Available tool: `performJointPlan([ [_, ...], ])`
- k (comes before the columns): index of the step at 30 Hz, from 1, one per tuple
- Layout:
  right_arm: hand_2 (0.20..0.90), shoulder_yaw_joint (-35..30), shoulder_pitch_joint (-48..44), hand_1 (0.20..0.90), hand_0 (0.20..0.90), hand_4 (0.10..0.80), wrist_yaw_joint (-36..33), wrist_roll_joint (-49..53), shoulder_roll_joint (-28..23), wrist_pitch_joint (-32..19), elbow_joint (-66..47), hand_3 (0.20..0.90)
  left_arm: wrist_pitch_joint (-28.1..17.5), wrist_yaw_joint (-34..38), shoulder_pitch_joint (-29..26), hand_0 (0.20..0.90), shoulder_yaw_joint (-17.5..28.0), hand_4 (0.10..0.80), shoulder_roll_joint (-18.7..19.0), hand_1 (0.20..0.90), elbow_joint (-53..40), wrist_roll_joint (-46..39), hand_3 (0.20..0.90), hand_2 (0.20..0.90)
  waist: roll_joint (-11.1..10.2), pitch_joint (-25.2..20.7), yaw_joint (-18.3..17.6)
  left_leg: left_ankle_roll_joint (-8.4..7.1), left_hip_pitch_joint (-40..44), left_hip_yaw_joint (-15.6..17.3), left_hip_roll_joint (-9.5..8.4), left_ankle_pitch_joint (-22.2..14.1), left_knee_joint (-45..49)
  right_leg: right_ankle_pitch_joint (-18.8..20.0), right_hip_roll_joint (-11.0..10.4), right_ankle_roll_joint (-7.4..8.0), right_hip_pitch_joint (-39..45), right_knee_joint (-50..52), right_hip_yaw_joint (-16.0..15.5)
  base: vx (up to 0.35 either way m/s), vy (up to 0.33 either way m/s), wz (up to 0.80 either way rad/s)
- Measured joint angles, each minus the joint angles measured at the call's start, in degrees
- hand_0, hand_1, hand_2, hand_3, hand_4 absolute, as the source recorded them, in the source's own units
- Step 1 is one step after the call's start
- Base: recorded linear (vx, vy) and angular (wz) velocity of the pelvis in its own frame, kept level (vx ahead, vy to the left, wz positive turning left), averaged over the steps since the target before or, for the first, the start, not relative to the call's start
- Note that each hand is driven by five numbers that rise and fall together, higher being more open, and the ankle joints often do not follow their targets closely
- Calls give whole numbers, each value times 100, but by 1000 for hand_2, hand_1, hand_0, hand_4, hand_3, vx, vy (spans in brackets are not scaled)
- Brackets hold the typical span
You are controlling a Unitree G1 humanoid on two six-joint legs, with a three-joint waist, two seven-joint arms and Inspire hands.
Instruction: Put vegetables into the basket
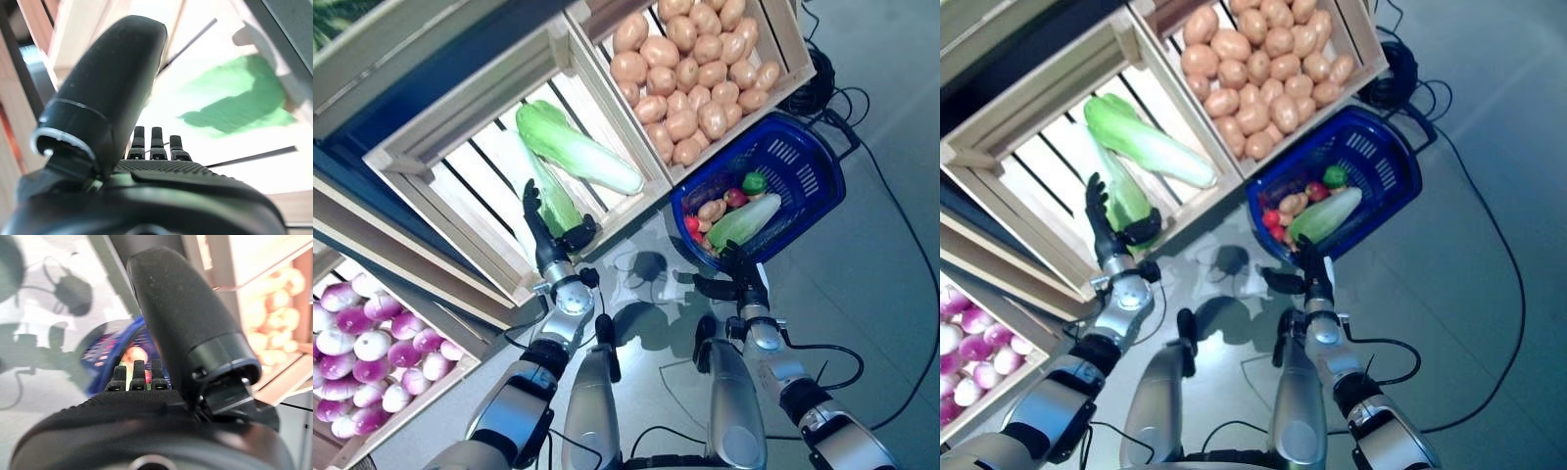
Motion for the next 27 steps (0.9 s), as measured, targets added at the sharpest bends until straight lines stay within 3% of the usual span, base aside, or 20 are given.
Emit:
performJointPlan([
  [4,900,-1,-5,900,900,800,-175,1,-80,163,1,900,0,0,-325,900,513,800,55,900,60,-676,900,900,-42,65,-12,-107,-803,-211,122,-232,858,-262,20,-121,-734,802,11,-14,53,3],
  [18,900,24,-219,900,900,800,-420,13,-184,200,0,900,23,345,-1254,900,618,800,460,900,276,-1453,900,900,-153,67,-156,-165,-1531,-441,257,-287,1371,-393,135,-322,-1490,1415,-13,3,28,-2],
  [27,900,22,-180,900,900,800,-427,214,-321,200,2,900,561,303,-1976,900,573,800,1058,900,1045,-2082,900,900,-230,70,-317,-255,-1663,-417,380,-382,1520,-409,264,-320,-1641,1466,32,20,67,-7],
])
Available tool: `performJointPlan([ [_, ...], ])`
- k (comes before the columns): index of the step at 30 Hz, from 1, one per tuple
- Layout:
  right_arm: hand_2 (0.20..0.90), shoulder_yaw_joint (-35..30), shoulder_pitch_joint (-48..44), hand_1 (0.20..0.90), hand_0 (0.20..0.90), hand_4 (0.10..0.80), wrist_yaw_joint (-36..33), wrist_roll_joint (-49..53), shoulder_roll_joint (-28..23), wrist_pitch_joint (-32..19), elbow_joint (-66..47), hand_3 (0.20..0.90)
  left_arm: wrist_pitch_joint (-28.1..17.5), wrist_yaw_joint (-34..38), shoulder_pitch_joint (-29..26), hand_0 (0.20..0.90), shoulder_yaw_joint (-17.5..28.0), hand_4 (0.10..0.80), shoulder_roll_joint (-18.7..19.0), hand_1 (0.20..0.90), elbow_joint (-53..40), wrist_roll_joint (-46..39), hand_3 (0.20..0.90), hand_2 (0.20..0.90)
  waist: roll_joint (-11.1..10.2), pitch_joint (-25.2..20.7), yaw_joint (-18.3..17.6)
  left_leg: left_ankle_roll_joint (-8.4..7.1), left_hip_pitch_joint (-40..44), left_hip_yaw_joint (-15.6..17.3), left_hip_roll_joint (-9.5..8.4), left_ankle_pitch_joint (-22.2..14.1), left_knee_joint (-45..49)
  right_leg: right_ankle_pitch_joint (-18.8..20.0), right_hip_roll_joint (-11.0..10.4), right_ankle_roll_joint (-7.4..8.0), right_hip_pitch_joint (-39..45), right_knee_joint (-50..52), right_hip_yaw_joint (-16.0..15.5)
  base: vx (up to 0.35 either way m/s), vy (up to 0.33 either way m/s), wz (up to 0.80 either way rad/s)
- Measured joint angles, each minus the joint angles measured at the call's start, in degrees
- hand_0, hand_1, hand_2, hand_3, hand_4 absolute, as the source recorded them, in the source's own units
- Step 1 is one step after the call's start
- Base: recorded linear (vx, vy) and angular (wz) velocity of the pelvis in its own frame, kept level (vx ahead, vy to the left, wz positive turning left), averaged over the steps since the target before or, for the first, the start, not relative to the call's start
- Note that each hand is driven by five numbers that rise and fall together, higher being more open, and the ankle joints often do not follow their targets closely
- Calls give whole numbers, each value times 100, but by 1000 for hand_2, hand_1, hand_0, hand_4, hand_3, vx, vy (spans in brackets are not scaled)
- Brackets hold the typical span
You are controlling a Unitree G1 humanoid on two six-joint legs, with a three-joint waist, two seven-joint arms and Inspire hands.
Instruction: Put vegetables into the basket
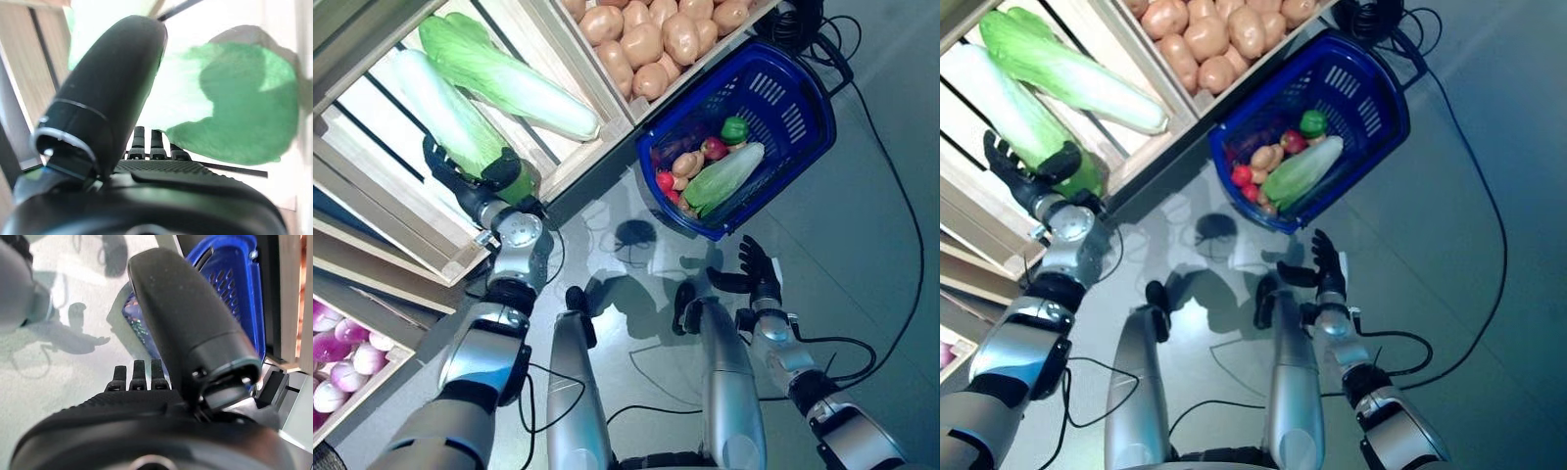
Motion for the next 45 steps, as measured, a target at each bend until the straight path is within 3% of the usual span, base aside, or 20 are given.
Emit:
performJointPlan([
  [4,900,0,66,900,900,800,0,4,-3,-11,1,900,186,-163,-448,900,-10,800,249,900,318,-554,900,900,-63,-2,-18,4,-181,28,34,-6,64,0,22,-1,-216,64,41,8,40,-4],
  [12,900,6,74,900,900,800,-9,48,6,-77,-18,900,449,-193,-920,900,-133,800,381,900,808,-1106,900,900,-93,-3,-136,17,-320,56,63,-33,107,-3,42,-8,-372,86,67,-3,44,-2],
  [19,900,5,-208,900,900,800,-232,232,-70,-204,-176,900,834,-194,-1485,900,-514,800,610,900,1405,-1449,900,900,-90,-9,-173,18,-501,60,76,-33,144,10,91,-62,-654,166,141,-24,46,-7],
  [26,900,3,-406,900,900,800,-236,238,-249,-204,-495,900,1024,-195,-1570,900,-555,800,838,900,1444,-1508,900,900,-61,-17,-165,52,-732,0,66,-55,213,17,84,-55,-924,247,114,-43,32,-9],
  [27,900,1,-417,900,900,800,-235,252,-275,-204,-494,900,1029,-195,-1574,540,-591,560,844,540,1437,-1507,540,540,-51,-18,-168,49,-743,-1,65,-57,230,16,77,-55,-974,269,115,-47,18,-2],
  [28,900,2,-438,900,900,800,-236,297,-285,-204,-491,900,1029,-195,-1576,300,-613,400,855,300,1436,-1506,300,300,-39,-16,-166,49,-754,0,62,-60,229,16,71,-55,-996,271,113,-53,9,-1],
  [34,900,-8,-506,900,900,800,-237,503,-372,-204,-454,900,1022,-360,-1425,300,-568,400,1043,300,1488,-1500,300,300,-29,-15,-138,34,-775,0,48,-78,249,17,28,-56,-1009,299,91,-38,-11,3],
  [37,900,-14,-549,900,900,800,-237,684,-400,-202,-424,900,970,-752,-1211,300,-459,400,1117,300,1475,-1501,300,300,-26,-14,-93,48,-699,13,32,-67,320,12,-13,-146,-890,363,93,-25,-13,11],
  [45,900,-9,-730,900,900,800,-237,683,-393,-203,-362,900,961,-1398,-755,300,-233,400,900,300,1435,-1800,300,300,-24,-12,15,-38,44,94,22,-124,100,-5,-68,-97,-129,136,41,-27,-6,-1],
])
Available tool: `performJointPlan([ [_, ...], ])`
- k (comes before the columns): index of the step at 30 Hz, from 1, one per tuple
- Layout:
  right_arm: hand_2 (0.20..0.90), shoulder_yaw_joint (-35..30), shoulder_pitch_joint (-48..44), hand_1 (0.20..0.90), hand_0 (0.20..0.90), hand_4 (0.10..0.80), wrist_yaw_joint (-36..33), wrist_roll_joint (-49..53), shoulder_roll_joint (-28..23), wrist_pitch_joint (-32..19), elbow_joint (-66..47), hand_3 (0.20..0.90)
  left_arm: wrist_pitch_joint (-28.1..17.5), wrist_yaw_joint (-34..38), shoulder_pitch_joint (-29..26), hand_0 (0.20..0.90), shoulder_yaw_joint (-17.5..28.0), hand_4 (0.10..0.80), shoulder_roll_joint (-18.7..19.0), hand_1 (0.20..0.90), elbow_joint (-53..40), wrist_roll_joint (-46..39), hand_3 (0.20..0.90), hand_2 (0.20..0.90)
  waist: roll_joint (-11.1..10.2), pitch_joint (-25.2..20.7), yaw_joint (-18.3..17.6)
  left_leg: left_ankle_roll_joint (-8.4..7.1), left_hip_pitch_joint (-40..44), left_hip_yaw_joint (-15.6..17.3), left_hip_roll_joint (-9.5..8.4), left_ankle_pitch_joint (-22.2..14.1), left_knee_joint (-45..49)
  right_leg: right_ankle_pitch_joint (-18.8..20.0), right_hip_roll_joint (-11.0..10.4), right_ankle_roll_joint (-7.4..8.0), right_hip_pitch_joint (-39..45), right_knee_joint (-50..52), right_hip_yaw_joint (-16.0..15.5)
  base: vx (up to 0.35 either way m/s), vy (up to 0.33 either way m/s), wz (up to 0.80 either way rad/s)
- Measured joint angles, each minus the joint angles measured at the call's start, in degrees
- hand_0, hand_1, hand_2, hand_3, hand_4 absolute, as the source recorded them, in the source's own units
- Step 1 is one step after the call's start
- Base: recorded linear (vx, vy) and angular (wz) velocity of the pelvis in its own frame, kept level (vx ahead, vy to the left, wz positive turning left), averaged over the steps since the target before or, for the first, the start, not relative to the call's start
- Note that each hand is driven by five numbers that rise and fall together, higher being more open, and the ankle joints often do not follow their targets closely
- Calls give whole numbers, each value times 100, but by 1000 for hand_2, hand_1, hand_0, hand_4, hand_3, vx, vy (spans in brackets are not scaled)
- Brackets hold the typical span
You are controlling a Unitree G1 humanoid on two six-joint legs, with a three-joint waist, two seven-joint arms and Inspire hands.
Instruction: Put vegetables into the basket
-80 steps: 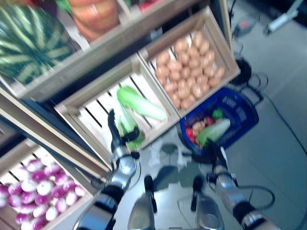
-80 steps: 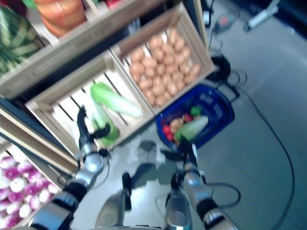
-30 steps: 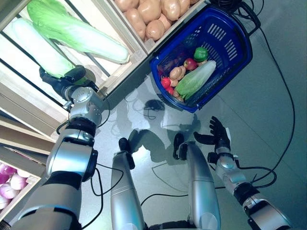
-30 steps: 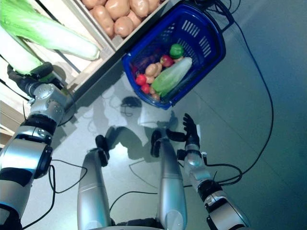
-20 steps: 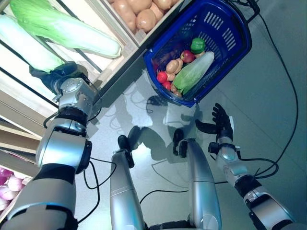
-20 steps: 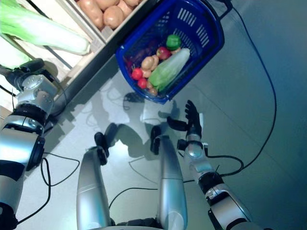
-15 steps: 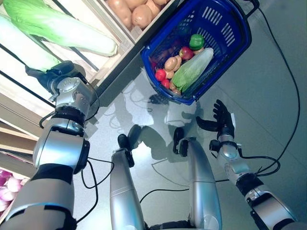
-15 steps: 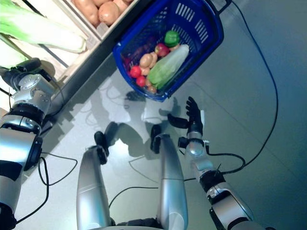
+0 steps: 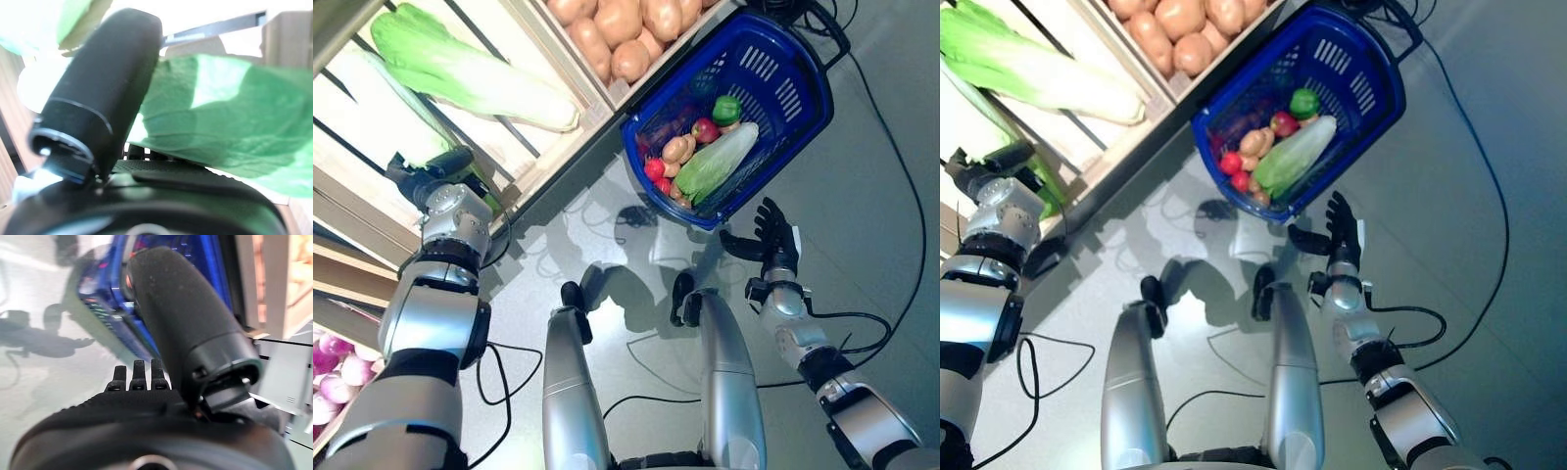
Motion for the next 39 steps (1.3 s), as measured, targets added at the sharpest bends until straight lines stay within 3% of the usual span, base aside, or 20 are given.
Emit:
performJointPlan([
  [6,900,-3,12,900,900,800,0,0,4,-7,90,900,172,-99,490,300,210,400,-243,300,-19,-161,300,300,2,0,-15,2,905,76,-8,0,-336,-37,-3,40,885,-273,-32,26,-19,1],
  [10,900,-21,340,900,900,800,0,-6,33,-13,127,900,168,-69,1088,300,593,400,-401,300,-301,-328,300,300,14,-6,-5,-23,1778,105,-19,7,-696,-253,-49,61,1751,-449,-137,59,-46,13],
  [16,900,-186,653,900,900,800,0,-16,44,-98,-145,900,86,80,1718,300,912,400,-546,300,-766,-373,300,300,99,-40,23,-70,2349,177,-59,64,-1089,-291,-108,99,2272,-650,-226,87,-52,4],
  [18,900,-349,1212,900,900,800,-26,-25,220,-166,-301,900,-37,190,2517,300,1149,400,-1012,300,-1462,-367,300,300,235,-149,79,-140,3179,256,-75,199,-1728,-296,-102,141,3054,-1116,-347,215,-57,9],
  [24,900,-536,2096,900,900,800,-30,-62,406,-312,-431,900,-396,530,3533,300,1443,400,-1726,300,-1955,-360,300,300,522,-962,162,-120,4218,419,-153,437,-2834,-212,-82,305,3980,-1952,-497,153,-69,3],
  [27,900,-521,2286,900,900,800,0,-36,482,-321,-448,900,-551,565,3827,300,1391,400,-1977,300,-2209,-168,300,300,612,-1399,168,-82,4448,435,-181,511,-3173,-122,-68,394,4268,-2334,-594,70,-69,10],
  [31,900,-521,2367,900,900,800,208,-8,608,-330,-625,900,-591,534,4118,300,994,400,-2059,300,-2672,686,300,300,651,-1623,177,-28,4846,453,-228,711,-3727,89,10,504,4693,-2896,-642,33,-53,6],
  [39,900,-526,2600,900,900,800,1374,309,760,-290,-1053,900,-593,62,4672,300,146,400,-2258,300,-3696,2444,300,300,720,-1919,402,124,5325,406,-316,999,-4483,726,155,712,5534,-4262,-817,48,-64,11],
])
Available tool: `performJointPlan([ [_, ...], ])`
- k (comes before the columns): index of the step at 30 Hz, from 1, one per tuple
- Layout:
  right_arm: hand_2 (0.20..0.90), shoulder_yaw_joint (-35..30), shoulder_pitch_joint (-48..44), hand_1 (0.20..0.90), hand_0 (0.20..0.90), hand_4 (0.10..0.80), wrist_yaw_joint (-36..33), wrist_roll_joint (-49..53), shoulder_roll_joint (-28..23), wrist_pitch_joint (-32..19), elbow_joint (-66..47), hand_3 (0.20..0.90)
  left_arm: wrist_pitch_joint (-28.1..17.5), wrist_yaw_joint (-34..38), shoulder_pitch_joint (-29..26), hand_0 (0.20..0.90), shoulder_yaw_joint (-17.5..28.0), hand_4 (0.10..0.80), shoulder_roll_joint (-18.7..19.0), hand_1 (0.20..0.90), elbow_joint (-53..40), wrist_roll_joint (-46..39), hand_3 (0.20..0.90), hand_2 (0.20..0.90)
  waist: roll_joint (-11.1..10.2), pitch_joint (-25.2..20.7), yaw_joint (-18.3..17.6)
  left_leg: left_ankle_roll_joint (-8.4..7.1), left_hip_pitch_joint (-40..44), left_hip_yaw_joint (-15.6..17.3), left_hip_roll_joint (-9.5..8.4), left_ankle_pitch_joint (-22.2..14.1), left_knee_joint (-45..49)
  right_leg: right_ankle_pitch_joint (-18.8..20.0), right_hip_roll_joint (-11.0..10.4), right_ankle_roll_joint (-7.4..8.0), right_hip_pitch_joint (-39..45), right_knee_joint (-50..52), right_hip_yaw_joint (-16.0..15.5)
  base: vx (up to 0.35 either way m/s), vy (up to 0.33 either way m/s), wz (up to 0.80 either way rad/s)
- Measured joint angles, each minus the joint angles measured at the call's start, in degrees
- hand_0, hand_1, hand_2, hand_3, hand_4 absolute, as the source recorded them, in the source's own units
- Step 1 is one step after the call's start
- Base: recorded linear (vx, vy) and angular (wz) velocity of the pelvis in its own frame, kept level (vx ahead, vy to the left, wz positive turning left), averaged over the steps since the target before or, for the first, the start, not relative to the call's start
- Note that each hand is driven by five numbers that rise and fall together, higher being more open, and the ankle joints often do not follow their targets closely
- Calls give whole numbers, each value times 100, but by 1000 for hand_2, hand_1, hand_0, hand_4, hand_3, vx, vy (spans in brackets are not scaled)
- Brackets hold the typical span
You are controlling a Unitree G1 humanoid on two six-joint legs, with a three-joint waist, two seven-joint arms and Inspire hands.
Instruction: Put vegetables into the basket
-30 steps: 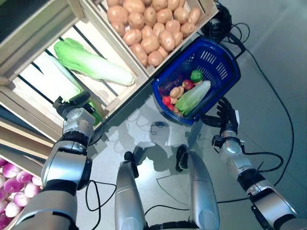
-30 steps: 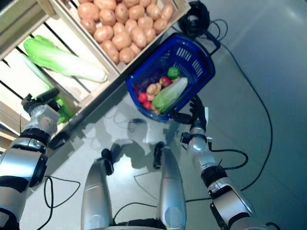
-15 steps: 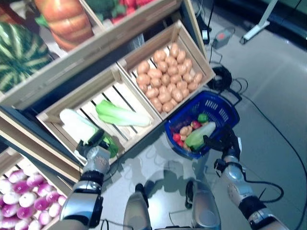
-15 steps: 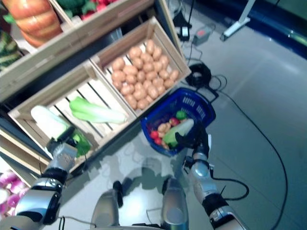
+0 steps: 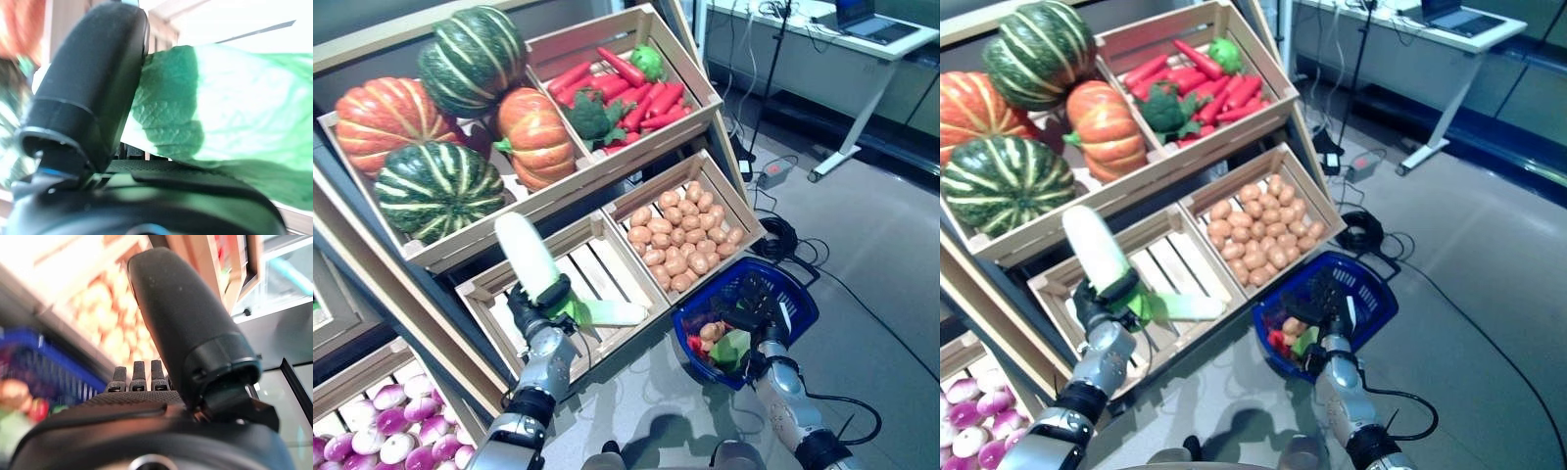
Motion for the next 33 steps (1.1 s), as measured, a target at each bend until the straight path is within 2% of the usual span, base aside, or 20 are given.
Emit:
performJointPlan([
  [4,900,-18,-18,900,900,800,247,193,10,401,-164,900,5,-242,50,300,-79,400,76,300,-188,669,300,300,-57,-172,97,71,179,-19,-47,160,-367,387,56,81,413,-780,-124,56,-68,9],
  [9,900,-143,-105,900,900,800,861,716,55,893,-323,900,7,-566,107,300,-230,400,495,300,-679,1828,300,300,-293,-337,303,75,328,-61,-121,295,-658,839,150,114,898,-1713,-263,33,-92,7],
  [16,900,-220,-314,900,900,800,2033,1779,14,1300,-513,900,-27,-900,161,300,-439,400,921,300,-826,3078,300,300,-422,-415,330,56,315,-117,-123,307,-661,844,162,110,915,-1716,-289,19,-56,3],
  [23,900,-219,-401,900,900,800,2983,2433,9,1604,-634,900,-513,-985,221,300,-653,400,1323,300,-830,4220,300,300,-565,-502,356,56,317,-118,-129,309,-662,846,157,110,918,-1716,-287,13,-26,0],
  [30,900,-219,-576,900,900,800,3290,2686,14,1679,-877,900,-953,-991,220,300,-956,400,1650,300,-847,5079,300,300,-567,-503,370,56,323,-137,-130,315,-661,847,159,110,931,-1716,-288,0,0,0],
  [33,900,-221,-629,900,900,800,3363,2856,11,1720,-878,900,-1020,-856,220,300,-1042,400,1671,300,-847,5263,300,300,-568,-503,369,55,327,-140,-130,318,-661,847,161,109,937,-1716,-287,0,0,0],
])
